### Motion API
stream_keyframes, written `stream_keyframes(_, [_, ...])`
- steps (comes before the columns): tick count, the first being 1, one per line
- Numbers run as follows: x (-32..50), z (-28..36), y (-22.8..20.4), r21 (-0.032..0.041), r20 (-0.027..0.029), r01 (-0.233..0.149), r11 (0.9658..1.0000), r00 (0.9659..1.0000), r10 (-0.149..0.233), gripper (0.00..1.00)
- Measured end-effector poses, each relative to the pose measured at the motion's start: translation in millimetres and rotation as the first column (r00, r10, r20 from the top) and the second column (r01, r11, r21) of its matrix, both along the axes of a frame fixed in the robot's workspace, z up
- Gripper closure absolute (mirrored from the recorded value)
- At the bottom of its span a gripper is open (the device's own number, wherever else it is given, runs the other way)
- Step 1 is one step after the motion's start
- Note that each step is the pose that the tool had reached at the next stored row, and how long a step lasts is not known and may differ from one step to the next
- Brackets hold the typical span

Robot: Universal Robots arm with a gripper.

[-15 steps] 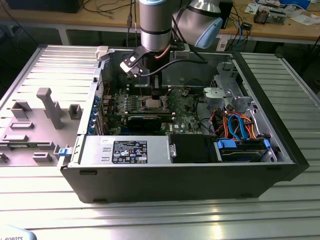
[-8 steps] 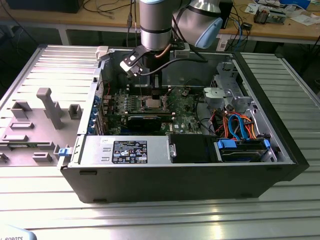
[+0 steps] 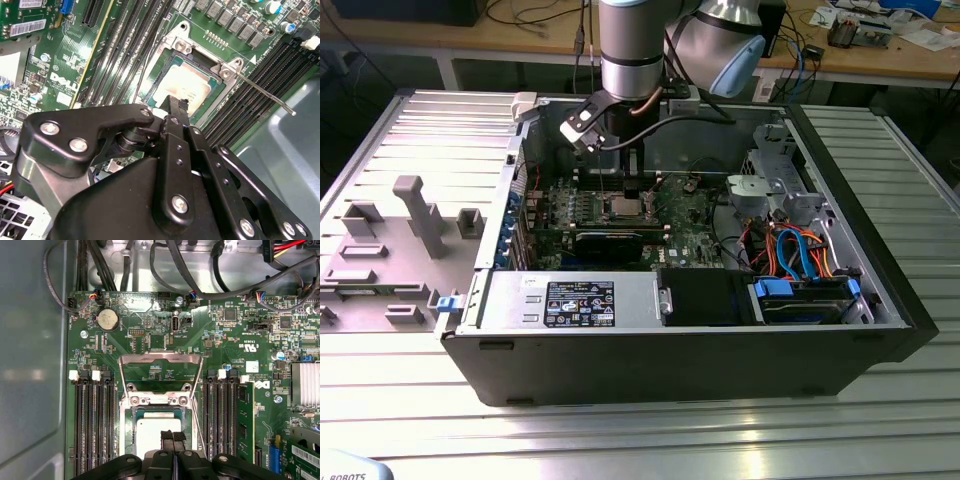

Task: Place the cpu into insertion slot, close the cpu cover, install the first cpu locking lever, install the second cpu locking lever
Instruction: 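Close the cpu cover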

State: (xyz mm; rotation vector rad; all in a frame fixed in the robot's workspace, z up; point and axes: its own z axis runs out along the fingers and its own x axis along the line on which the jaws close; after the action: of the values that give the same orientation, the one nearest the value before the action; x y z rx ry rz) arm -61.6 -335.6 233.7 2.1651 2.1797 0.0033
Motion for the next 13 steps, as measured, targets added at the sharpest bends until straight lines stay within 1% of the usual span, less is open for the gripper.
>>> stream_keyframes(6, [0.0,0.3,0.0,-0.0027,0.0,0.0,1.0,1.0,0.0,0.89])
stream_keyframes(13, [0.0,1.1,0.0,-0.0079,0.0,0.0,1.0,1.0,0.0,0.89])
